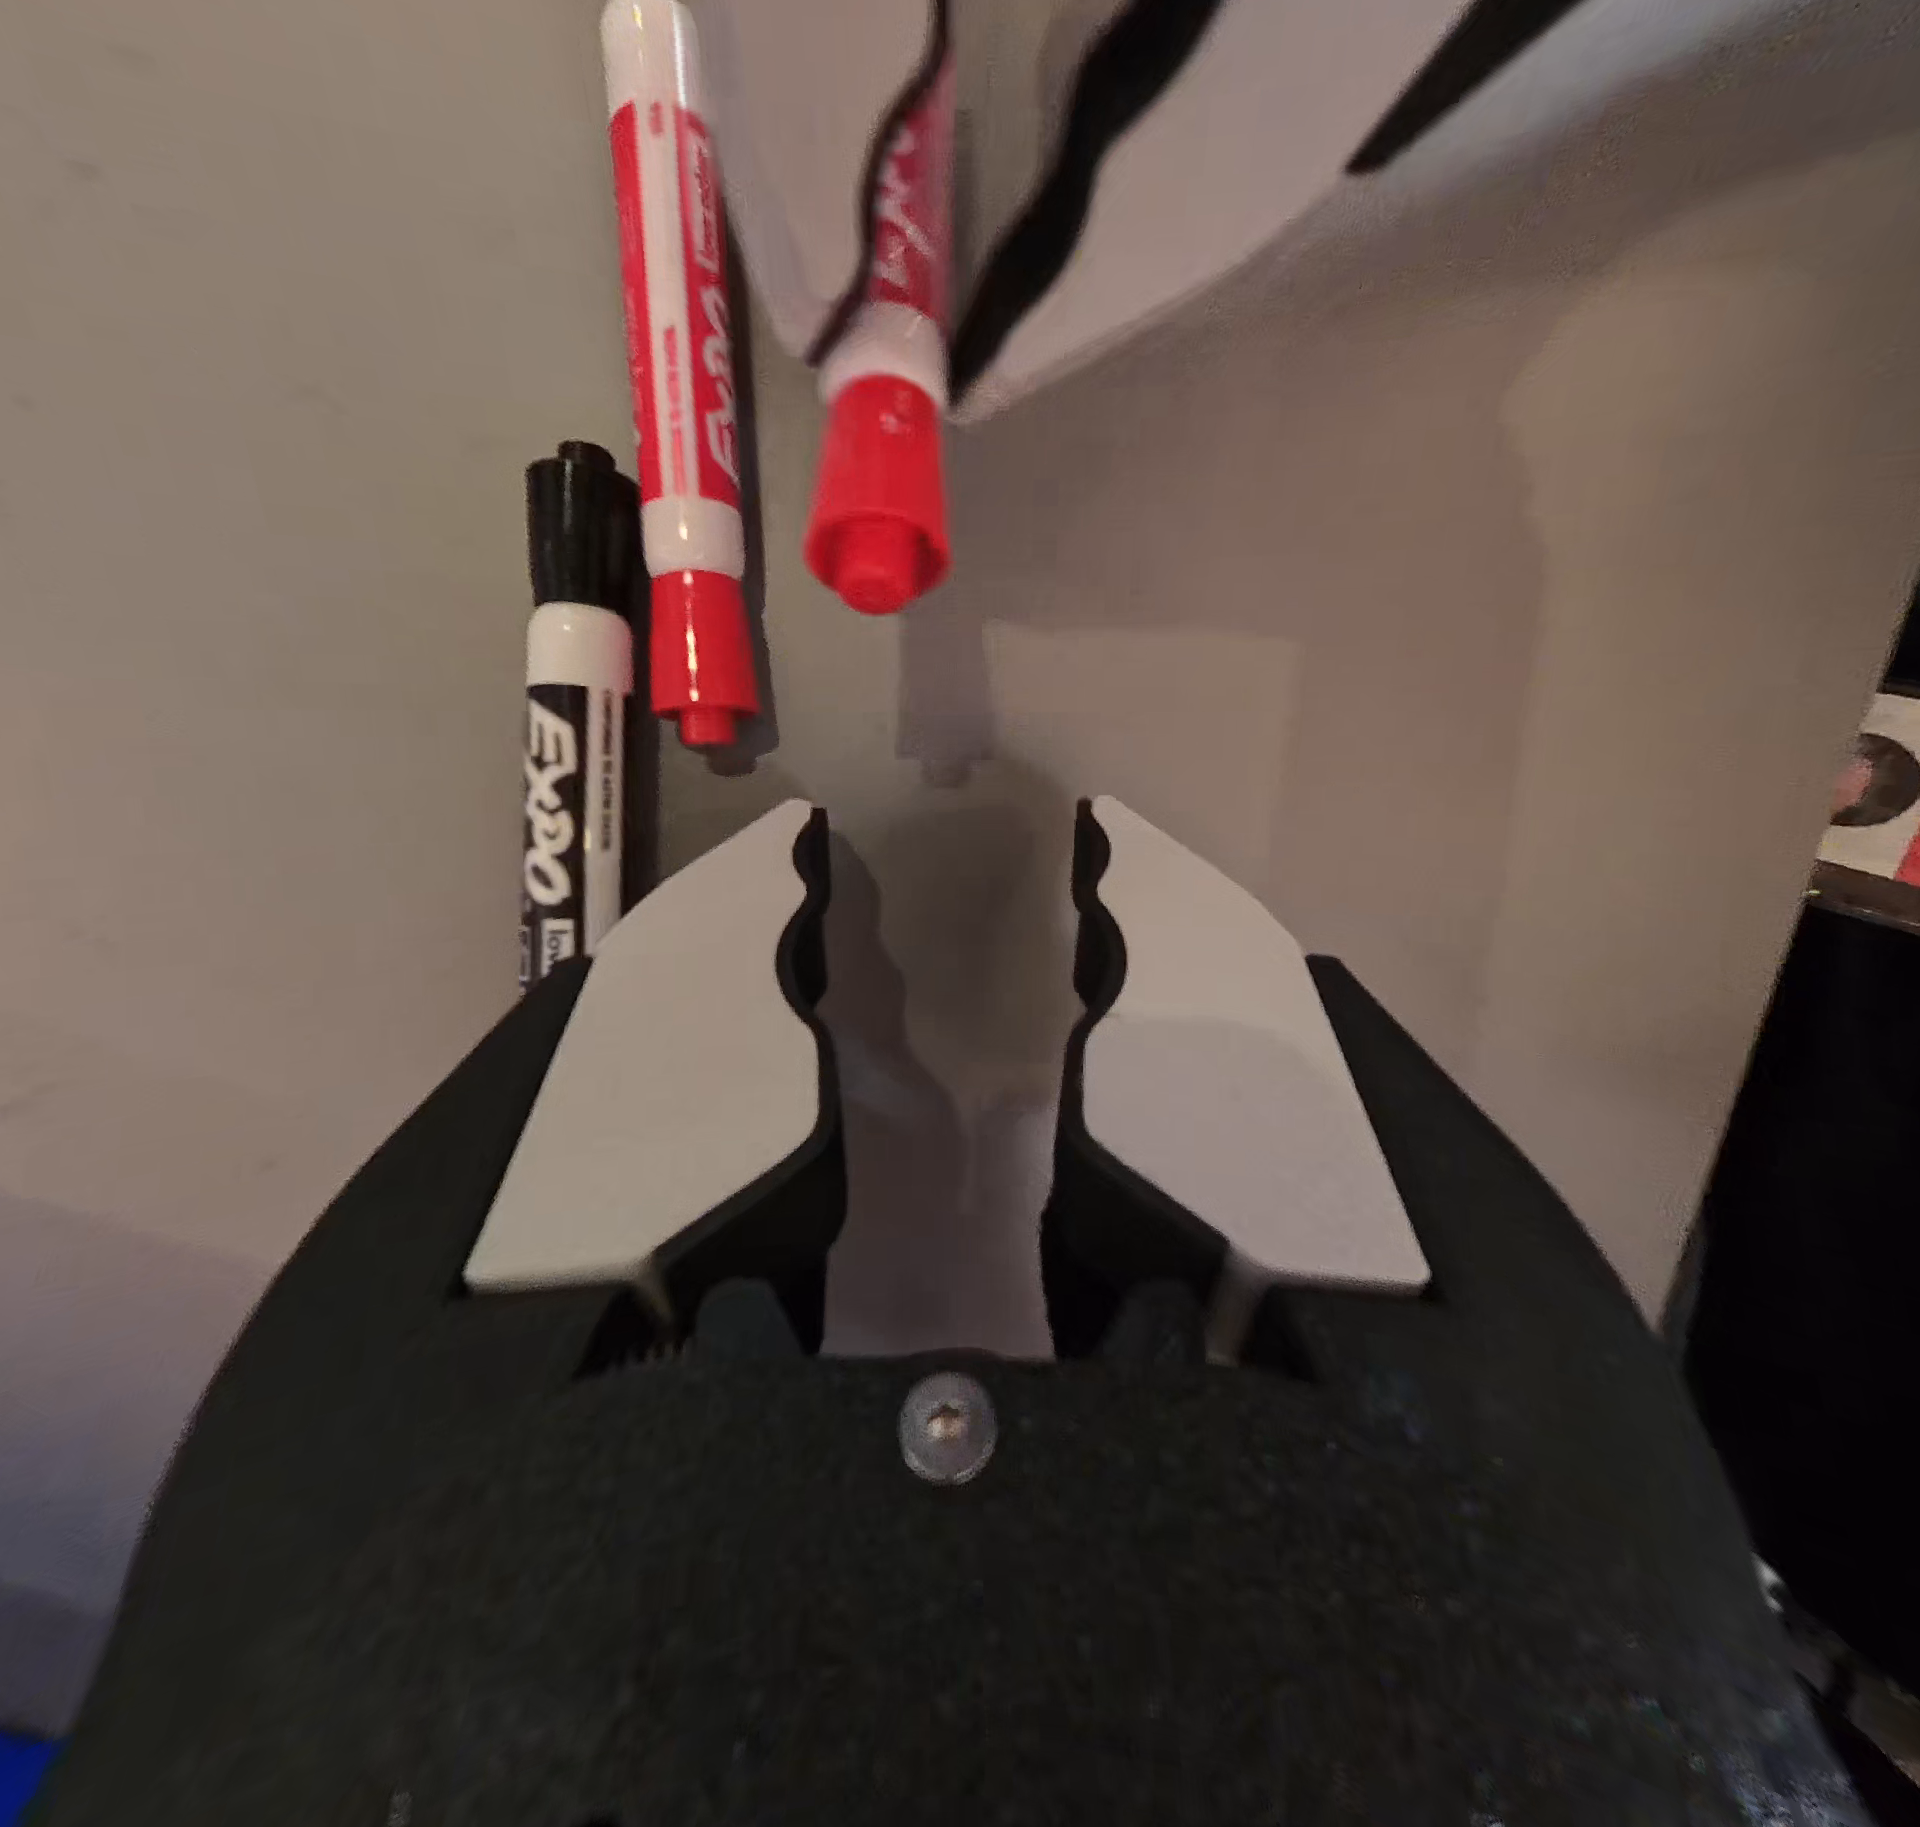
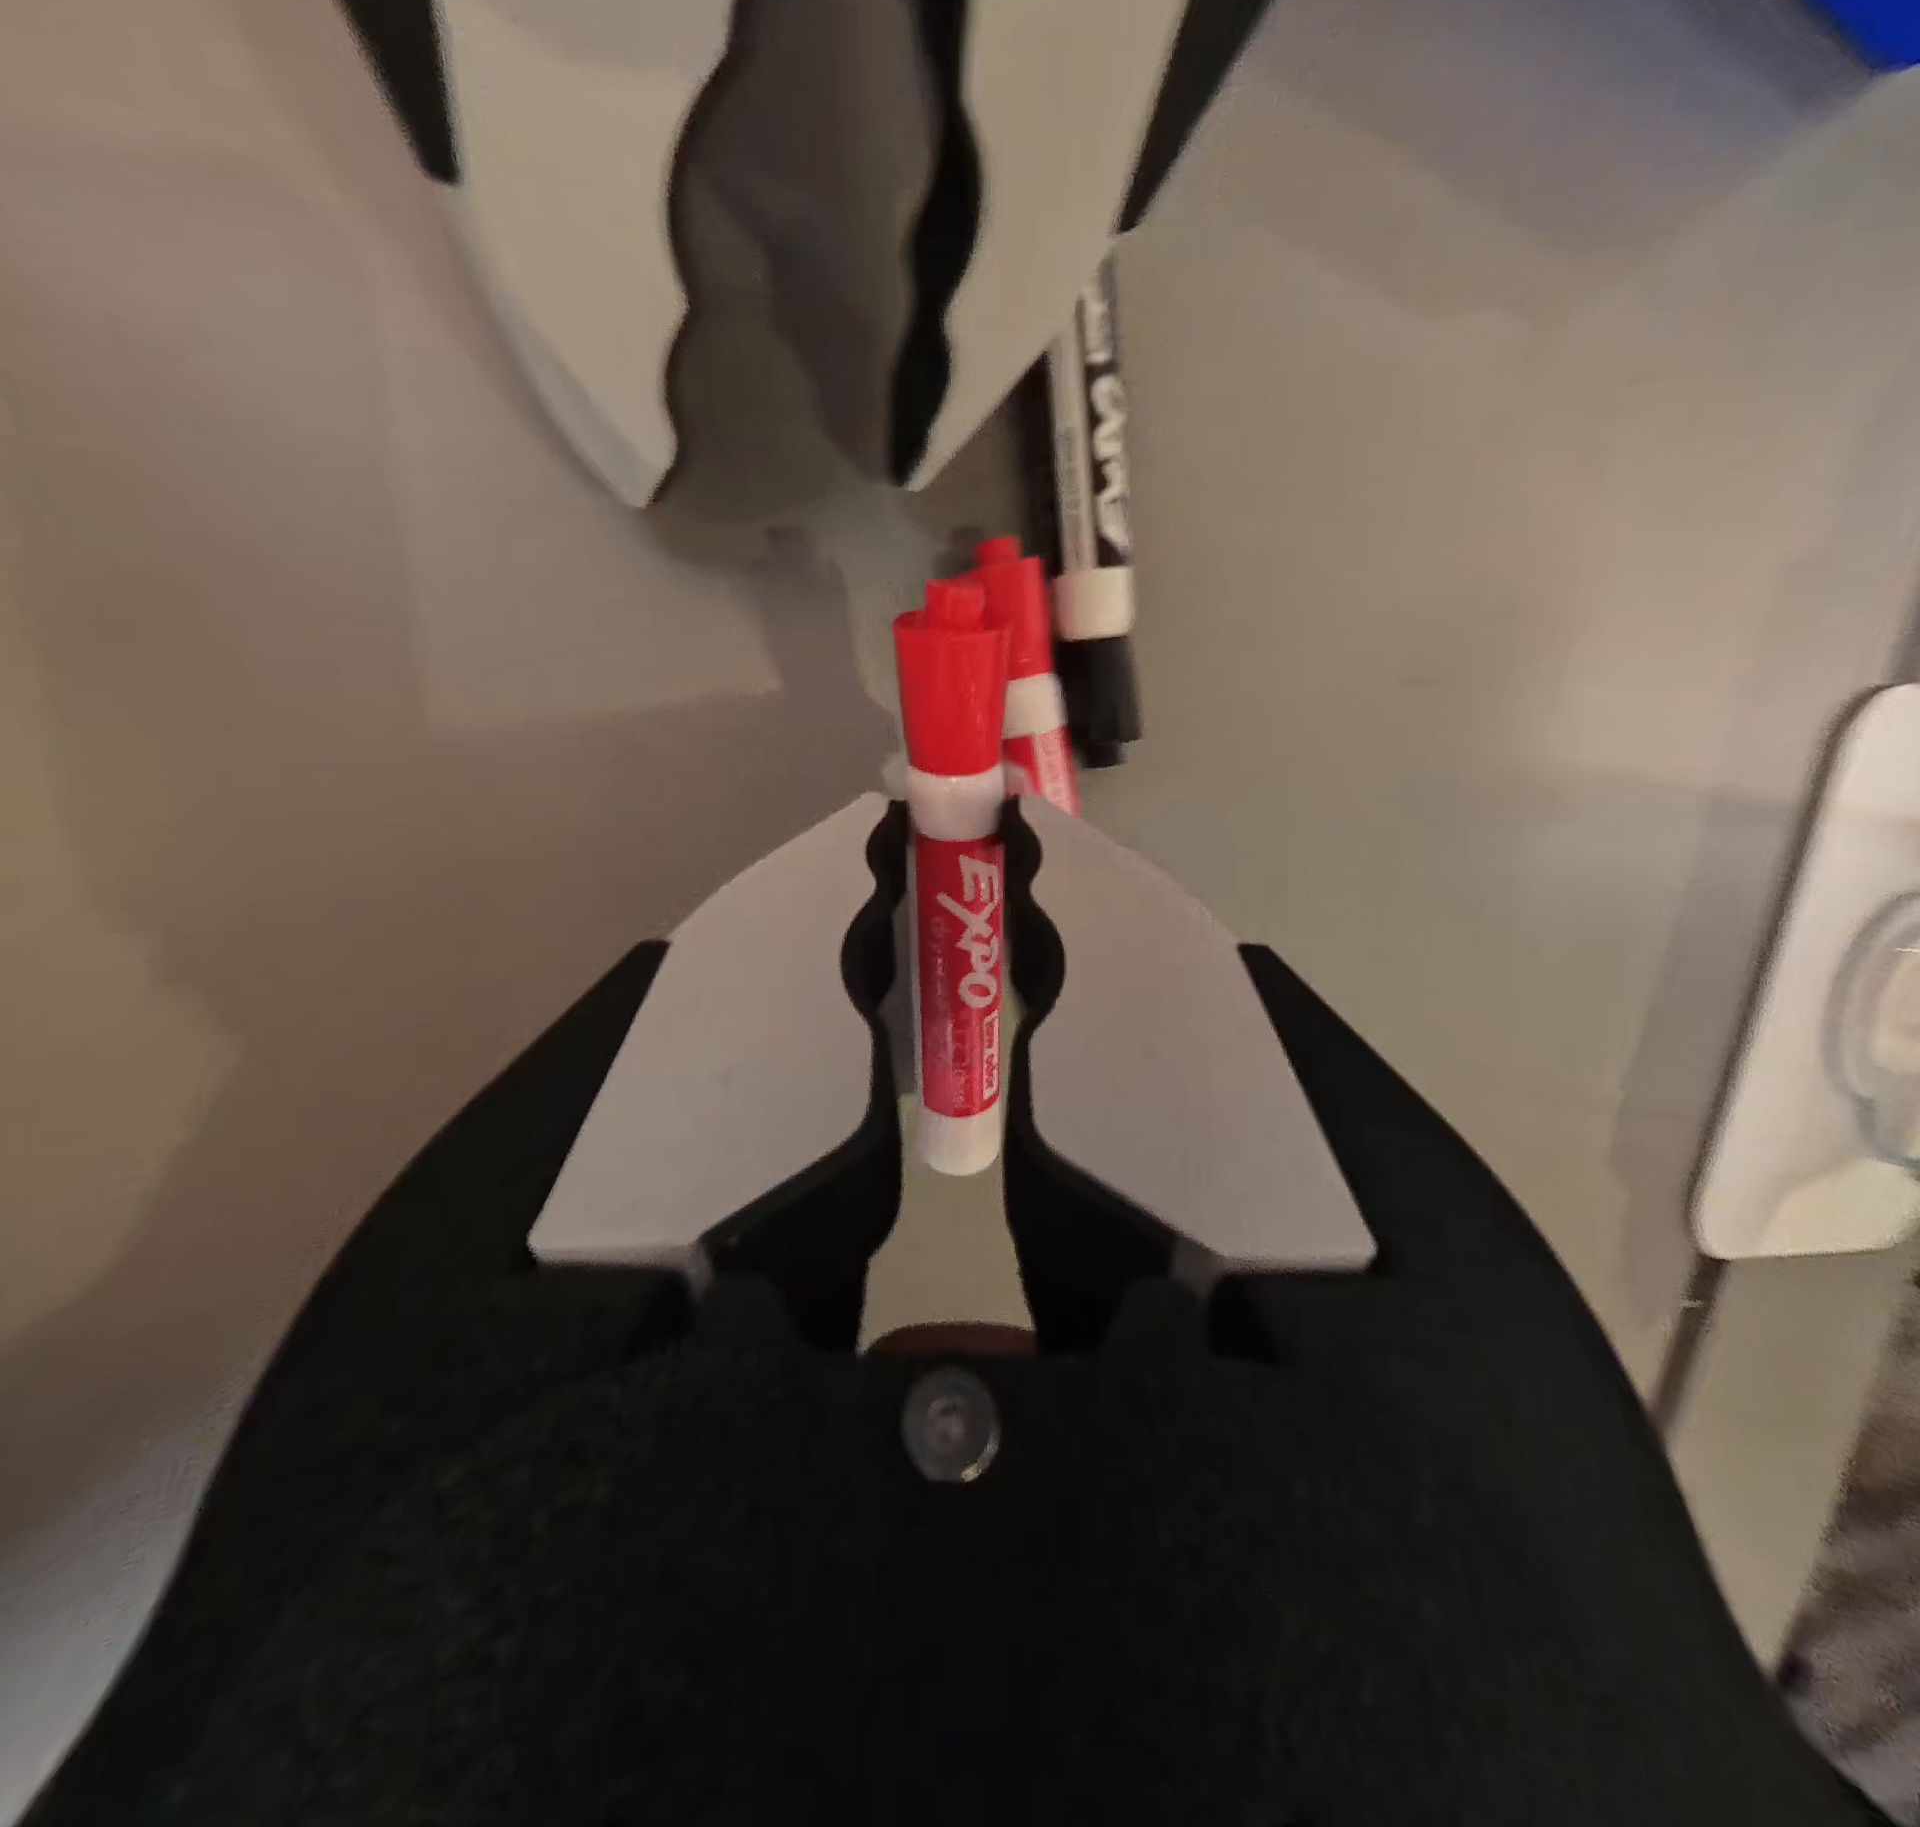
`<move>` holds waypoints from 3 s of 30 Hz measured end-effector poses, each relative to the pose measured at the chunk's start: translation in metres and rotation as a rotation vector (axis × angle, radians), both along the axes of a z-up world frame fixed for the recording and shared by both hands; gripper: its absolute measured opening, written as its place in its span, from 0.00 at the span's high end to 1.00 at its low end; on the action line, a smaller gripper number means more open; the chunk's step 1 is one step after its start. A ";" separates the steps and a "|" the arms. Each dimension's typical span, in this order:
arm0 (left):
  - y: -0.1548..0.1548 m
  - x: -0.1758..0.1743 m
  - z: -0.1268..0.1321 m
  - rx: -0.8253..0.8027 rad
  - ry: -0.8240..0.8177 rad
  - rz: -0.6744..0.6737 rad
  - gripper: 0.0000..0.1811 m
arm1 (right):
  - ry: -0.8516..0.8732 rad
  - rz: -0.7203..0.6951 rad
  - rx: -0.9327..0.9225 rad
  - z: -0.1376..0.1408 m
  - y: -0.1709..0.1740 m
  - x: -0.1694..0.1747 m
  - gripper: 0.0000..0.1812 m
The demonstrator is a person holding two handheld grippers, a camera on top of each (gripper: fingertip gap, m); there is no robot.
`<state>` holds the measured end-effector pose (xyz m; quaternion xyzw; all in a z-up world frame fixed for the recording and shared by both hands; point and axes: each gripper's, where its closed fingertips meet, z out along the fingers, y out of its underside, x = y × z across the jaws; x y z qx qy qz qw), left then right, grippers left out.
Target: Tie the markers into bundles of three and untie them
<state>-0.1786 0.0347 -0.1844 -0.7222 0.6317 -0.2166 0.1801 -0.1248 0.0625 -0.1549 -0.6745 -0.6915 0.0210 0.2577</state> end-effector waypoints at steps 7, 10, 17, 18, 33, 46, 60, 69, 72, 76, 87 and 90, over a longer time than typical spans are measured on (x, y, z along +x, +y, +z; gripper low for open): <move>0.023 0.001 0.004 -0.014 -0.069 0.086 0.73 | -0.117 0.133 0.032 -0.014 0.036 -0.010 0.90; 0.031 0.000 0.004 -0.010 -0.070 0.101 0.71 | -0.183 0.188 0.037 -0.023 0.046 -0.009 0.90; 0.064 0.012 0.002 0.030 -0.055 0.119 0.71 | -0.123 0.163 -0.137 -0.033 0.036 -0.012 0.90; 0.065 0.014 0.002 0.028 -0.054 0.111 0.71 | -0.094 0.148 -0.155 -0.033 0.034 -0.014 0.90; 0.039 0.015 0.006 0.025 -0.046 -0.012 0.82 | 0.297 0.000 -0.315 -0.015 0.012 -0.019 0.90; 0.022 -0.023 0.004 -0.022 -0.017 0.067 0.80 | 0.167 -0.086 0.036 0.016 0.130 0.000 0.80; 0.002 -0.040 0.014 -0.010 -0.119 0.109 0.77 | 0.094 -0.182 -0.217 -0.016 0.118 0.021 0.90; 0.012 -0.019 -0.008 0.009 0.034 0.034 0.66 | 0.240 -0.085 -0.232 -0.001 0.026 0.024 0.90; 0.022 -0.014 -0.011 0.032 0.067 0.025 0.67 | 0.252 -0.026 -0.217 -0.001 0.018 0.016 0.90; 0.028 -0.009 -0.011 0.035 0.106 -0.010 0.70 | 0.192 0.032 -0.203 -0.006 0.010 0.011 0.90; 0.021 -0.002 -0.012 0.114 0.184 -0.144 0.88 | 0.238 0.042 -0.220 -0.004 -0.004 0.005 0.90; 0.020 -0.003 -0.012 0.106 0.194 -0.175 0.89 | 0.211 0.067 -0.185 -0.012 -0.002 0.005 0.90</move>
